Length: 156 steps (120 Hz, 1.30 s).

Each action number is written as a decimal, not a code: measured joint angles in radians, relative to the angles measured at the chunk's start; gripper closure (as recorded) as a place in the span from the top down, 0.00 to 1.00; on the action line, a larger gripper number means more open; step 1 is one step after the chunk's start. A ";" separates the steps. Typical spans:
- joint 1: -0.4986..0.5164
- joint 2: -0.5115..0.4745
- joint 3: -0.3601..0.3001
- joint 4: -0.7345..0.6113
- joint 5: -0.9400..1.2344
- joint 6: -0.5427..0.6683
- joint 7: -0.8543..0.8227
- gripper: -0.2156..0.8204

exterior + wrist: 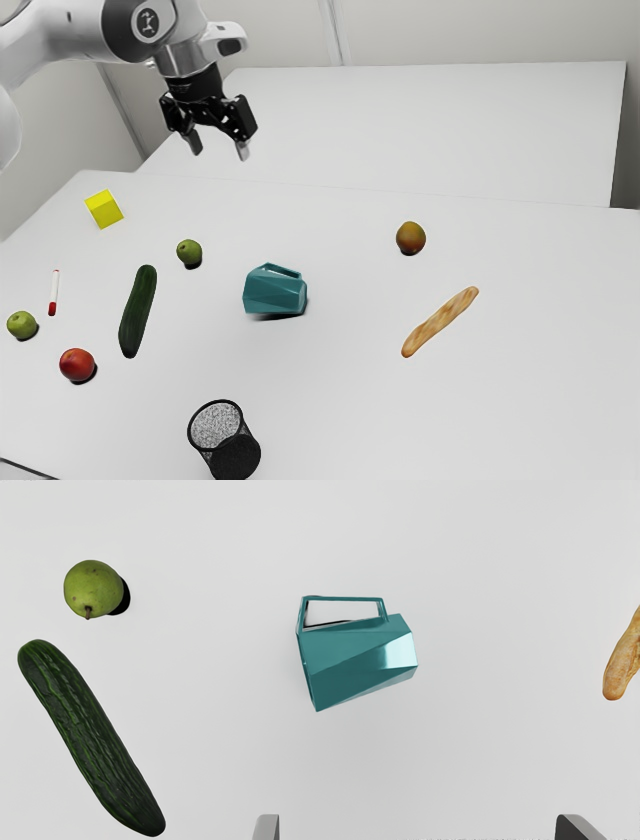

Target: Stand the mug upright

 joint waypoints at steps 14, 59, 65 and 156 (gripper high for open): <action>-0.017 -0.001 -0.009 -0.002 0.002 -0.002 -0.001 0.79; 0.055 -0.121 -0.005 -0.229 -0.130 0.025 0.012 0.79; 0.110 -0.138 -0.003 -0.296 -0.194 0.046 0.033 0.79; 0.379 0.081 0.002 -0.640 -0.767 0.481 0.679 0.79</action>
